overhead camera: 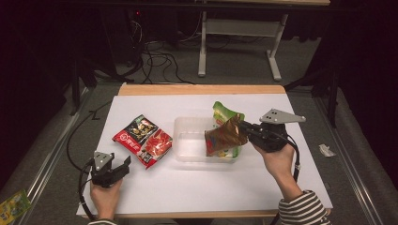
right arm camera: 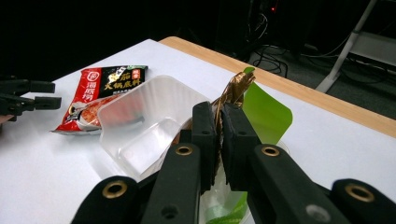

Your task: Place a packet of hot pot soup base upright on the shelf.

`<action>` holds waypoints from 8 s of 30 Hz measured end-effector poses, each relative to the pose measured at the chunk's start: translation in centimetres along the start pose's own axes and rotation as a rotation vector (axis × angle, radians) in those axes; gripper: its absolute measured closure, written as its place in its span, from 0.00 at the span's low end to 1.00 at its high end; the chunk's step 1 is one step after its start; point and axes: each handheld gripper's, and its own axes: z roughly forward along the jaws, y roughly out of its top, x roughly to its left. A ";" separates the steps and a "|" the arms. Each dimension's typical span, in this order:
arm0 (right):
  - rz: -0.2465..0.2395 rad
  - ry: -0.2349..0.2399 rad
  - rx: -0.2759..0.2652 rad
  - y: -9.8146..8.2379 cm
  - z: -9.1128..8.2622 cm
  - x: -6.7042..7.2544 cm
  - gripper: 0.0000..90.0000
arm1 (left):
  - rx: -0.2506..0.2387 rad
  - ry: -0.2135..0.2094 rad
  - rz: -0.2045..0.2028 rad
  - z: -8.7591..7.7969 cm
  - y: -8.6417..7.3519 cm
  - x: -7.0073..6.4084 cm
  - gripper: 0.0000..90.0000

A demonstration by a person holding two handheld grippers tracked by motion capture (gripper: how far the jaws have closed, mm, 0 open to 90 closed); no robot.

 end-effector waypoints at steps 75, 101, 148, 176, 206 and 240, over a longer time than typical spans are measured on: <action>-0.081 -0.048 -0.016 1.4 5.8 1.8 0.93 | -0.007 0.004 -0.003 0.0 0.0 0.0 0.37; -0.099 -0.017 0.000 1.2 7.0 2.3 0.76 | -0.002 0.000 0.015 0.0 0.0 -0.1 0.37; 0.103 -0.186 -0.078 -7.5 -0.9 -5.4 0.63 | -0.001 0.017 0.015 0.0 0.0 -0.2 0.38; 0.182 -0.290 0.089 -16.1 1.2 -7.6 0.62 | 0.005 -0.032 -0.019 -0.1 0.3 0.4 0.42; 0.131 -0.328 0.154 -16.6 2.5 -7.2 0.59 | 0.083 0.025 -0.008 3.9 4.8 2.7 0.36; 0.118 -0.323 0.131 -16.7 2.4 -7.2 0.59 | 0.228 0.031 -0.032 8.7 7.1 4.7 0.41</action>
